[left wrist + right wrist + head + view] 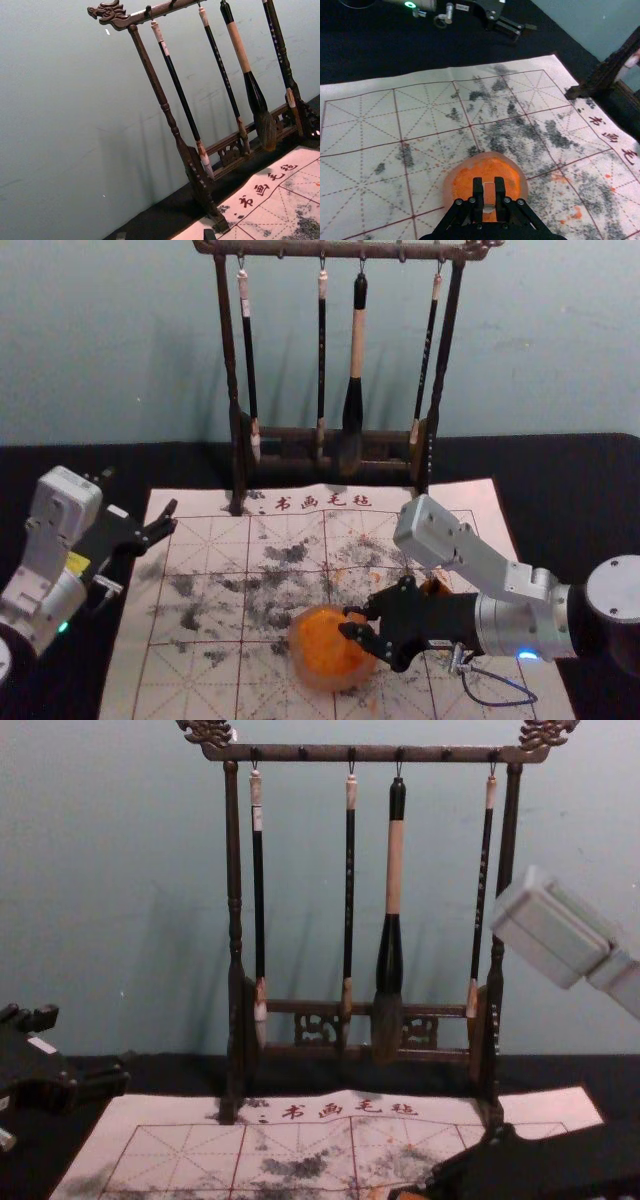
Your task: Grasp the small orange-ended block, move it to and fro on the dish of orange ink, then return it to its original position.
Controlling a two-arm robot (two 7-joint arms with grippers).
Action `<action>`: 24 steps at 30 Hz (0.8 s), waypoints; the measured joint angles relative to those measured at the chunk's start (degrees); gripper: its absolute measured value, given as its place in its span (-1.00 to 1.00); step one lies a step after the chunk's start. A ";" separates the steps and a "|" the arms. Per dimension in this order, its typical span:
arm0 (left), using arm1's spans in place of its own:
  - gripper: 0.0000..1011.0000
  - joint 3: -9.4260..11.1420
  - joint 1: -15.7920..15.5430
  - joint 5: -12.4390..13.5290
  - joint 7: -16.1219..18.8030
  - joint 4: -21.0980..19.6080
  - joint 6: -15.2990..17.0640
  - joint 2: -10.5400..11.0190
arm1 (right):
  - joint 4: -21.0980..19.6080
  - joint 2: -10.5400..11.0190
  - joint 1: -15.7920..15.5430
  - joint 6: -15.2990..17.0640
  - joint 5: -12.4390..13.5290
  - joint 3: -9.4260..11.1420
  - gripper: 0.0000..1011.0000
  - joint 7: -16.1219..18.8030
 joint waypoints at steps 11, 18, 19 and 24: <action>0.98 0.00 0.00 0.00 0.00 0.00 0.00 0.00 | -0.63 0.17 -0.08 -0.28 0.46 -1.00 -0.82 0.79; 0.98 0.00 0.00 0.00 0.00 0.00 0.00 0.00 | -0.08 -0.34 0.50 -0.46 0.33 -1.85 -0.82 1.01; 0.98 0.00 0.00 0.00 0.00 0.00 0.00 0.00 | -0.08 -0.34 0.50 -0.46 0.33 -1.85 -0.82 1.01; 0.98 0.00 0.00 0.00 0.00 0.00 0.00 0.00 | 1.08 -1.12 1.30 -0.54 0.20 -2.40 -0.82 1.11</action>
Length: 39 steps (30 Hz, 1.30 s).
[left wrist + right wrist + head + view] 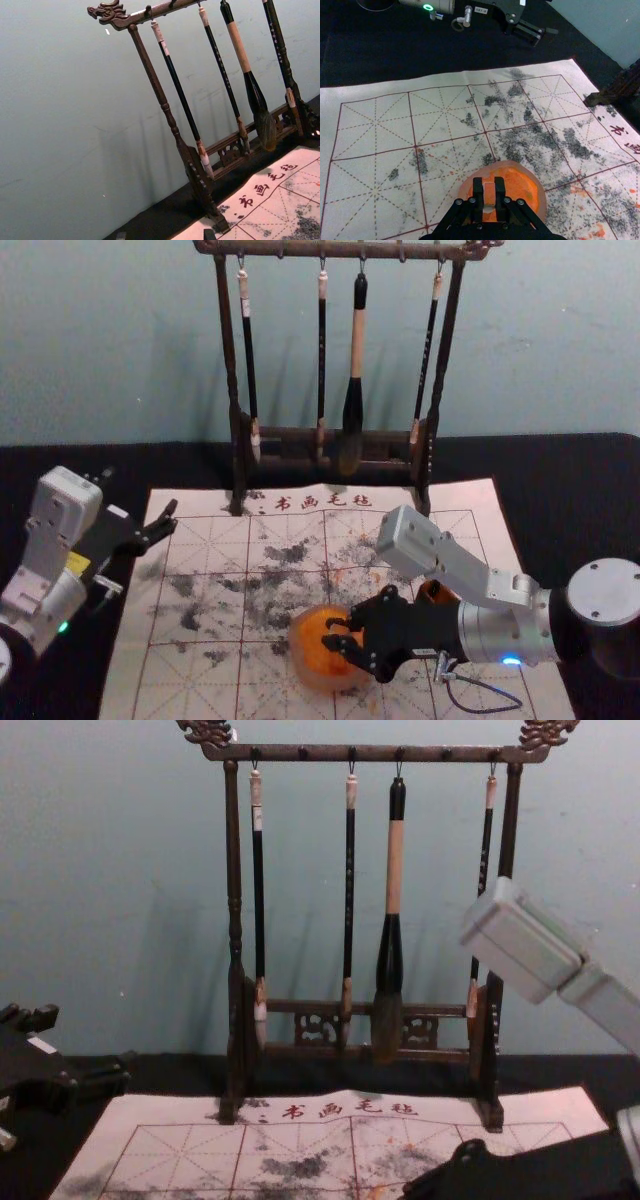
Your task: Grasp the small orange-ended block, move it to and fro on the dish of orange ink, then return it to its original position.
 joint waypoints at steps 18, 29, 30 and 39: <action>0.98 0.00 0.00 0.00 0.00 0.00 0.00 0.00 | 4.48 -2.73 2.68 0.05 -1.42 -0.22 -0.82 -1.46; 0.98 0.00 0.00 0.00 0.00 0.00 0.00 0.00 | 4.64 -2.21 2.52 0.80 -1.47 1.08 -0.82 -1.82; 0.98 0.00 0.00 0.00 0.00 0.00 0.00 0.00 | 4.36 -1.99 2.37 0.89 -1.42 1.16 -0.82 -1.75; 0.98 0.00 0.00 0.00 0.00 0.00 0.00 0.00 | 0.96 0.00 0.95 1.49 -0.39 1.37 -0.82 -0.50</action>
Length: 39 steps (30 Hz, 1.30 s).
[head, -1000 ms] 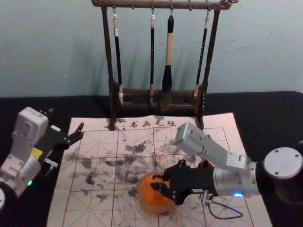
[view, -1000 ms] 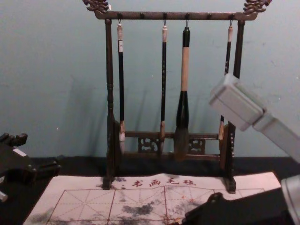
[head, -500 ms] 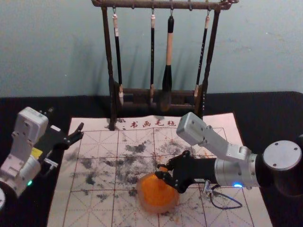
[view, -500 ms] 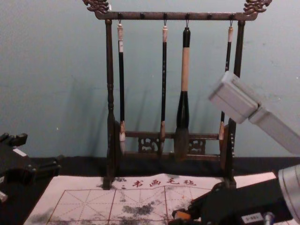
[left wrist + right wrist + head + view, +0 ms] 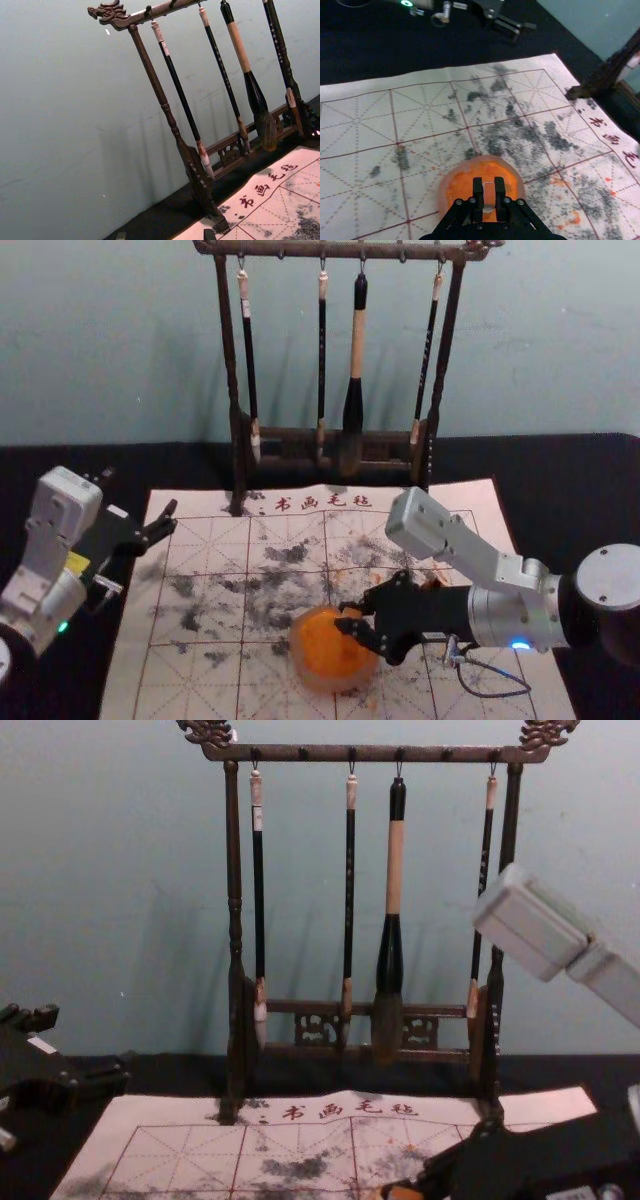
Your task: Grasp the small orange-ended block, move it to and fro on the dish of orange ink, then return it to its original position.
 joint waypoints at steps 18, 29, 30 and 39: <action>0.98 0.00 0.00 0.00 0.00 0.00 0.00 0.00 | 0.17 -0.88 0.84 -1.10 0.00 -2.24 -0.82 0.99; 0.98 0.00 0.00 0.00 0.00 0.00 0.00 0.00 | 3.60 -2.91 2.72 -1.89 -0.95 -2.66 -0.82 0.41; 0.98 0.00 0.00 0.00 0.00 0.00 0.00 0.00 | 3.76 -3.00 2.77 -1.92 -0.96 -2.61 -0.82 0.34; 0.98 0.00 0.00 0.00 0.00 0.00 0.00 0.00 | 4.79 -3.31 3.03 -1.94 -1.03 -1.62 -0.82 -0.54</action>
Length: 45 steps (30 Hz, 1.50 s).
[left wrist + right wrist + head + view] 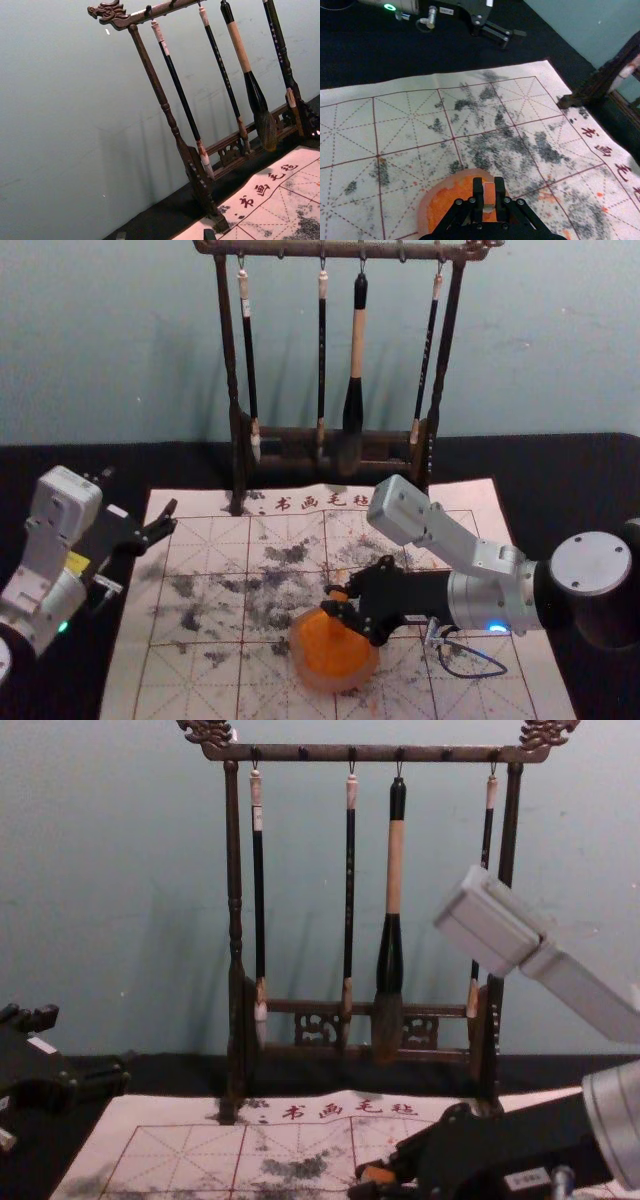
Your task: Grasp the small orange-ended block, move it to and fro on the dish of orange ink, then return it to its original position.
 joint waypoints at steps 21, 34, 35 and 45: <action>0.98 0.00 0.00 0.00 0.00 0.00 0.00 0.00 | -5.28 4.04 -3.04 -0.26 2.28 1.99 -0.82 1.14; 0.98 0.00 0.00 0.00 0.00 0.00 0.00 0.00 | -6.21 4.16 -2.92 -0.57 2.44 0.06 -0.82 2.21; 0.98 0.00 0.00 0.00 0.00 0.00 0.00 0.00 | -6.02 3.99 -2.79 -0.59 2.38 -0.16 -0.82 2.24; 0.98 0.00 0.00 0.00 0.00 0.00 0.00 0.00 | -3.95 2.59 -1.59 -0.93 1.44 -1.31 -0.82 2.22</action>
